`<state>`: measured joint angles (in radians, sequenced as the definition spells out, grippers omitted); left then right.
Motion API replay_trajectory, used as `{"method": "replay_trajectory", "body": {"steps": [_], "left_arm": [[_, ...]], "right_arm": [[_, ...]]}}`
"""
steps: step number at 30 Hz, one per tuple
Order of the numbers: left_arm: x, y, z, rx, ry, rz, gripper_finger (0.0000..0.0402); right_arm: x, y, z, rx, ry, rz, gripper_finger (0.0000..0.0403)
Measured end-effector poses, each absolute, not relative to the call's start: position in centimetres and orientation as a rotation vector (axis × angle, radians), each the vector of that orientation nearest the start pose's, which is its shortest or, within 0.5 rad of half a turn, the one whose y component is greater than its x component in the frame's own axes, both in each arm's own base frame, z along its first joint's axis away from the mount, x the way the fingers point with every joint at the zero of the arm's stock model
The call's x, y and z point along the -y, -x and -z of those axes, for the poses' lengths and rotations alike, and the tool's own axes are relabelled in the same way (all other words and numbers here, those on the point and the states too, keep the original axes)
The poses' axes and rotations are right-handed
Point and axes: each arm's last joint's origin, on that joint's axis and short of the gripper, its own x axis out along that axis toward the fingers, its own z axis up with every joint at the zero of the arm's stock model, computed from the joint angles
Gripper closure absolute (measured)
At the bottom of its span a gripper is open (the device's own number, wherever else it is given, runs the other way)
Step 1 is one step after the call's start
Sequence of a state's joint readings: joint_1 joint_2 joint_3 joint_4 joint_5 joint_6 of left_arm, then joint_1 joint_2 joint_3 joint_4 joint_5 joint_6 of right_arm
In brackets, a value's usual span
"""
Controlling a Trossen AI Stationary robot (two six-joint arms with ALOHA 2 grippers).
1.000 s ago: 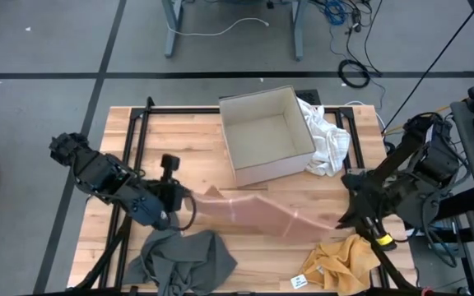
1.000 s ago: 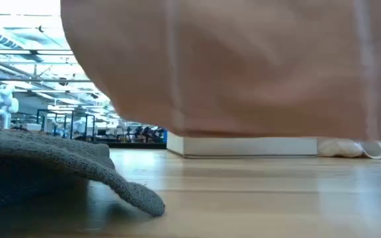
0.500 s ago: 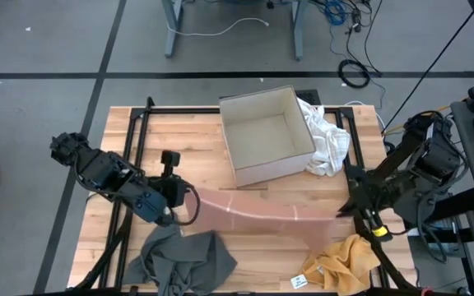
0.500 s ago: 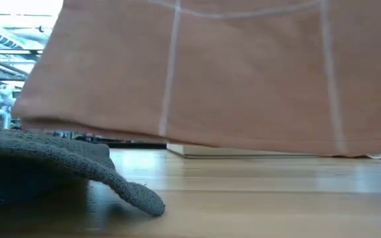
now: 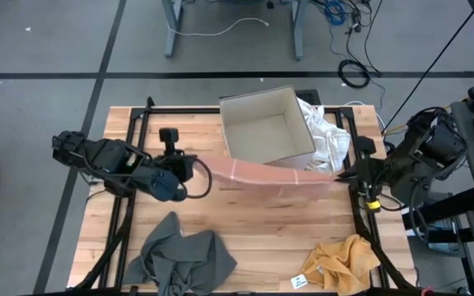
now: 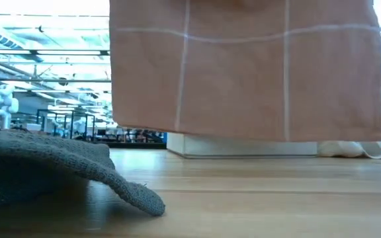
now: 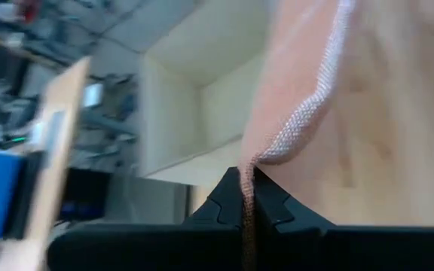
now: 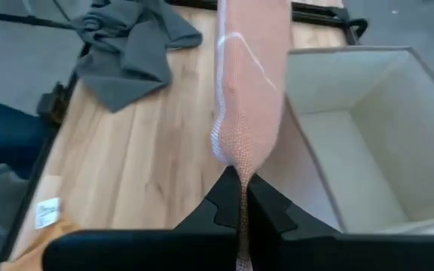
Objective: Fold towel
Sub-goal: Fold the brown towel
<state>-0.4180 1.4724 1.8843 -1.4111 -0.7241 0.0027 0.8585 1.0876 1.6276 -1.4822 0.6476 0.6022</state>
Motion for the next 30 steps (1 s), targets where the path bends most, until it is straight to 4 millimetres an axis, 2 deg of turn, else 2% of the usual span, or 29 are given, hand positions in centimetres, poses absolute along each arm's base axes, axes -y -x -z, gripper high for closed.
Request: {"method": "replay_trajectory", "body": {"steps": [4, 7, 13, 19, 24, 30], "left_arm": [[9.3, -22.8, -43.1, -0.931, -0.442, -0.086, 0.0401], [10.1, -23.3, -40.2, -1.038, -0.437, -0.002, 0.0401], [11.6, -24.0, -33.6, -1.189, -0.398, 0.106, 0.0401], [13.1, -24.5, -28.8, -1.178, -0.320, 0.199, 0.0401], [13.9, -24.2, -26.0, -1.166, -0.284, 0.227, 0.0400], [14.2, -23.7, -24.0, -1.179, -0.228, 0.202, 0.0388]], "right_arm": [[-9.9, -10.5, -42.7, -0.761, 0.030, -0.041, 0.0403], [-11.3, -11.5, -40.5, -0.806, 0.006, -0.097, 0.0403], [-14.6, -13.8, -34.3, -0.845, -0.094, -0.269, 0.0403], [-16.7, -15.1, -28.2, -0.821, -0.228, -0.383, 0.0403], [-17.4, -15.7, -23.7, -0.826, -0.256, -0.402, 0.0403], [-18.4, -16.5, -20.9, -0.793, -0.274, -0.419, 0.0403]]}}
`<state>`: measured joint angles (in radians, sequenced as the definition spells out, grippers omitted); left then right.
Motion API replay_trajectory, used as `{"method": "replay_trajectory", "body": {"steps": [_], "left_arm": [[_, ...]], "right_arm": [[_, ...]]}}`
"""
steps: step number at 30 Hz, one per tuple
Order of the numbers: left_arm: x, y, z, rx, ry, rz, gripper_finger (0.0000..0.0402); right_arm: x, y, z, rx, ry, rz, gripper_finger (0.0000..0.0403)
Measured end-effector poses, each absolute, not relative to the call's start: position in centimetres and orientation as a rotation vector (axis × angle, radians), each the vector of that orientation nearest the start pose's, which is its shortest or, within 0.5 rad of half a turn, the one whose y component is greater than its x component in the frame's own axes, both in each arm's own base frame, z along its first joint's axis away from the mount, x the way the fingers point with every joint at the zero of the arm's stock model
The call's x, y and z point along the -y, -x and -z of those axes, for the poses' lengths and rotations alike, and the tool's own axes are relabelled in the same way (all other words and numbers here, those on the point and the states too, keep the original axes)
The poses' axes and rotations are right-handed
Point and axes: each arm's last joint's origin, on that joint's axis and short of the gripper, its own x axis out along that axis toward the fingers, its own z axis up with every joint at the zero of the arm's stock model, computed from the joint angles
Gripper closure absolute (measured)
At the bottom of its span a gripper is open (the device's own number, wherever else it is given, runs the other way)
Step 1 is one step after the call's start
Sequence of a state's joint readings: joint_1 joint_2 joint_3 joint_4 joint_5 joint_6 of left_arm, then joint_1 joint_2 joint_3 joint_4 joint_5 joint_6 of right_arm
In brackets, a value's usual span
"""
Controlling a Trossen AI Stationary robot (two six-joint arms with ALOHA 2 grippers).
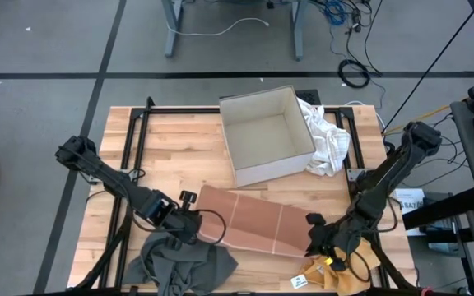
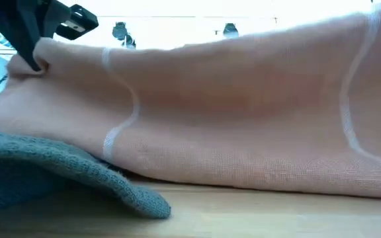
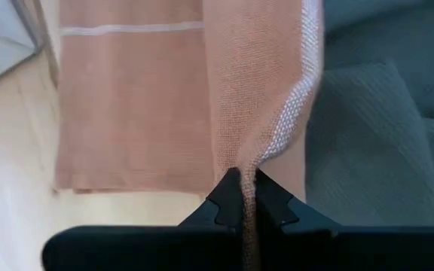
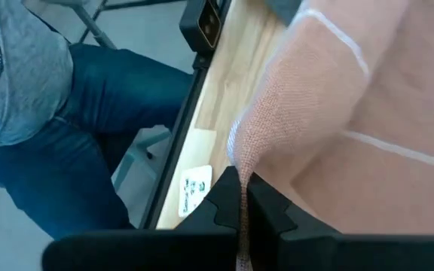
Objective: Fold towel
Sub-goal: Fold the brown towel
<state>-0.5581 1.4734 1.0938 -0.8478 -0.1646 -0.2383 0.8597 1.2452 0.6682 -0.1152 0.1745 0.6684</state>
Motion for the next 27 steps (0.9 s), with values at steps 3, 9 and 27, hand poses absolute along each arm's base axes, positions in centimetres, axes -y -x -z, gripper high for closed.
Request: {"method": "replay_trajectory", "body": {"steps": [3, 9, 27], "left_arm": [[14.7, -23.6, -24.0, -1.158, -0.214, 0.211, 0.0386], [15.8, -23.4, -24.1, -1.121, -0.203, 0.267, 0.0385], [15.3, -23.2, -24.0, -1.101, -0.306, 0.123, 0.0383]], "right_arm": [[-19.1, -17.1, -20.2, -0.782, -0.259, -0.434, 0.0403], [-20.1, -17.9, -19.7, -0.741, -0.275, -0.494, 0.0403], [-20.1, -16.7, -20.2, -0.829, -0.348, -0.536, 0.0403]]}}
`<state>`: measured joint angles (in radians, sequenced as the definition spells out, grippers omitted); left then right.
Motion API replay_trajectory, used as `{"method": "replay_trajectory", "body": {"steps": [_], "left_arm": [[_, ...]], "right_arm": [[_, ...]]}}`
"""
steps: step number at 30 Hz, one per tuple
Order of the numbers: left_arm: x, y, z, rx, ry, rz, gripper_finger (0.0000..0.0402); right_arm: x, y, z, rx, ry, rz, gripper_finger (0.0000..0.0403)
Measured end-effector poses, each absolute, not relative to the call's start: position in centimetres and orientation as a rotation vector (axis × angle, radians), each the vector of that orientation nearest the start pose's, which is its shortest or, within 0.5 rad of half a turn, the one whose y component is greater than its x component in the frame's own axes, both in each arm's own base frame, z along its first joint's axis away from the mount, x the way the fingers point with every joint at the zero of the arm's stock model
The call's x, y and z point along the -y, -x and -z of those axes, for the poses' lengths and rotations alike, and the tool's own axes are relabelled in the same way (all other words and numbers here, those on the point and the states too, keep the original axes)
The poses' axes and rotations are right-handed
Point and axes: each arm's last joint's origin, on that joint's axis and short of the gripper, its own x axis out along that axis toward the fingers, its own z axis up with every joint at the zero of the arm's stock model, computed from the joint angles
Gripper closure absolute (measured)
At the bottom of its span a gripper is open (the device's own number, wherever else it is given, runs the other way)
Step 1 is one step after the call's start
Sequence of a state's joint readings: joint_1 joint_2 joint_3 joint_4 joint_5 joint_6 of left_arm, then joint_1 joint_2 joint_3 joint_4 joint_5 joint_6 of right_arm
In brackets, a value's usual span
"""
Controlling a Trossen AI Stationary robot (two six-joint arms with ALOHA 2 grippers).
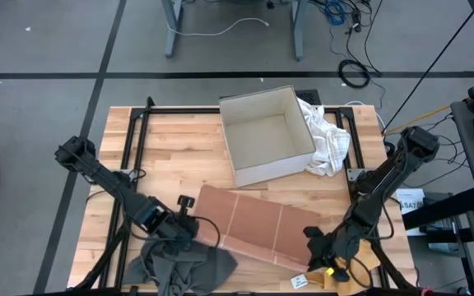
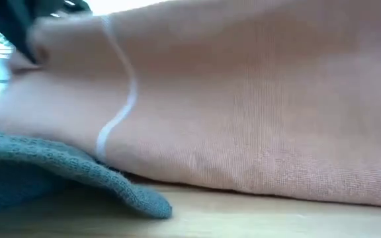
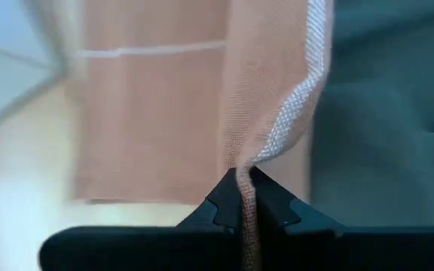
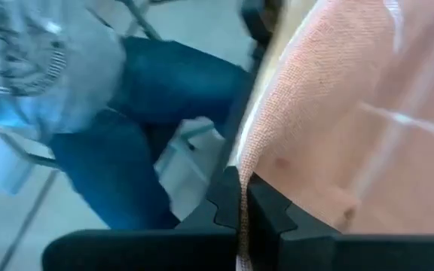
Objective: Fold towel
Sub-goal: Fold the brown towel
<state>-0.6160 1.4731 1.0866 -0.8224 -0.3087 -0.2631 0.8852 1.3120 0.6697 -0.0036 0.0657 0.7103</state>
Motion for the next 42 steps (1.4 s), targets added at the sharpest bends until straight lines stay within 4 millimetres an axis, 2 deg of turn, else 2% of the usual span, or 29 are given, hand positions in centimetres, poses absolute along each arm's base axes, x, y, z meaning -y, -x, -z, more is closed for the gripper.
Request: {"method": "replay_trajectory", "body": {"steps": [4, 14, 21, 24, 27, 35, 39, 42], "left_arm": [[14.2, -23.8, -24.1, -1.057, -0.386, -0.001, 0.0383], [10.5, -25.6, -24.2, -1.066, -0.419, -0.133, 0.0383], [7.9, -26.6, -24.2, -1.088, -0.381, -0.201, 0.0383], [6.9, -27.0, -24.1, -1.115, -0.324, -0.163, 0.0383], [6.2, -27.5, -23.3, -1.134, -0.288, -0.160, 0.0383], [5.0, -29.0, -19.6, -1.225, -0.316, -0.181, 0.0383], [4.7, -29.7, -18.5, -1.245, -0.355, -0.171, 0.0382], [4.7, -30.0, -18.6, -1.207, -0.396, -0.203, 0.0369]], "right_arm": [[-18.5, -16.1, -20.5, -0.870, -0.306, -0.406, 0.0403], [-14.6, -14.4, -21.0, -0.997, -0.275, -0.163, 0.0403], [-13.7, -14.3, -20.7, -1.062, -0.279, -0.091, 0.0402], [-13.4, -14.3, -20.6, -1.081, -0.279, -0.074, 0.0398], [-13.0, -14.3, -20.4, -1.111, -0.275, -0.052, 0.0393], [-11.9, -14.4, -20.1, -1.139, -0.242, 0.037, 0.0383], [-11.5, -14.4, -19.8, -1.178, -0.211, 0.080, 0.0349], [-11.2, -14.3, -19.3, -1.223, -0.199, 0.137, 0.0314]]}}
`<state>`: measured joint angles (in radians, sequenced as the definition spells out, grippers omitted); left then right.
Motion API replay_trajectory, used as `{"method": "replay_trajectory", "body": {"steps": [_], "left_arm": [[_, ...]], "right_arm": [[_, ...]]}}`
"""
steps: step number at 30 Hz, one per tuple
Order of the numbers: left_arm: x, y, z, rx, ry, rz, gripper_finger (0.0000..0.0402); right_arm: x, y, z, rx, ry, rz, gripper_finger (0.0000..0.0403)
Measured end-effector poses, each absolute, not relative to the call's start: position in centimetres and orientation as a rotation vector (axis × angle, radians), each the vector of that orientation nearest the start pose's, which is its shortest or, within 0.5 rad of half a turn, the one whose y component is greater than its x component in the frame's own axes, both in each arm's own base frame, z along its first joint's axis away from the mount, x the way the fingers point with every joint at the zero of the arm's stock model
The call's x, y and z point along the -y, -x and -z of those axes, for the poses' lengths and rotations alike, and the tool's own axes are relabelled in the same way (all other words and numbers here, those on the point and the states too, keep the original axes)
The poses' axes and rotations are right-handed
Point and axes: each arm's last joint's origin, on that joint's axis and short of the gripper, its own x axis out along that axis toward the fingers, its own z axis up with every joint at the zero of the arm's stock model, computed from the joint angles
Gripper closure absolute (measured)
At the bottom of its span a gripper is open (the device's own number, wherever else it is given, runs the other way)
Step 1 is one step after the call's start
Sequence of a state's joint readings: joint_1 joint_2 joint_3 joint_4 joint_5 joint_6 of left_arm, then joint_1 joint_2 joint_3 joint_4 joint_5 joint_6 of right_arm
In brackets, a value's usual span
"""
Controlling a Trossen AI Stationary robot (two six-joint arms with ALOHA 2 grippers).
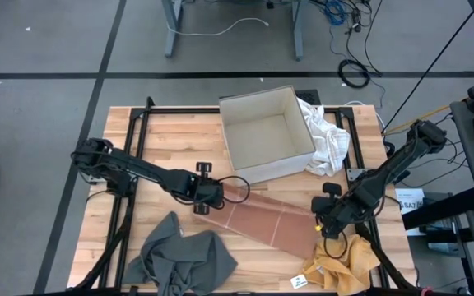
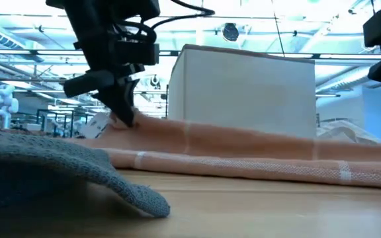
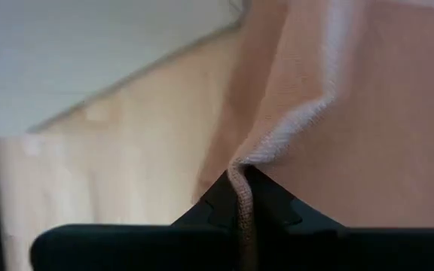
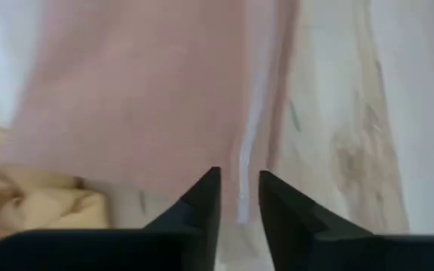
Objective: Fold towel
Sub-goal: Fold the brown towel
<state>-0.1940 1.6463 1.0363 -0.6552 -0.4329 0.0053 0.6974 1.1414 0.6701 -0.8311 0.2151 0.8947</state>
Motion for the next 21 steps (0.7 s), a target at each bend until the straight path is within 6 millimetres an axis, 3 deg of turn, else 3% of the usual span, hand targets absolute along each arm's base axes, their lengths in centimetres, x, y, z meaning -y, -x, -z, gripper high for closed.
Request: {"method": "replay_trajectory", "body": {"steps": [4, 9, 21], "left_arm": [[4.4, -30.3, -19.0, -1.147, -0.485, -0.312, 0.0335], [3.8, -30.4, -19.1, -1.132, -0.530, -0.396, 0.0301], [3.3, -30.2, -19.1, -1.144, -0.481, -0.443, 0.0296]], "right_arm": [[-10.9, -14.3, -18.9, -1.254, -0.203, 0.189, 0.0275], [-11.0, -14.5, -18.9, -1.228, -0.223, 0.206, 0.0260], [-11.5, -15.1, -19.2, -1.166, -0.267, 0.159, 0.0268]]}}
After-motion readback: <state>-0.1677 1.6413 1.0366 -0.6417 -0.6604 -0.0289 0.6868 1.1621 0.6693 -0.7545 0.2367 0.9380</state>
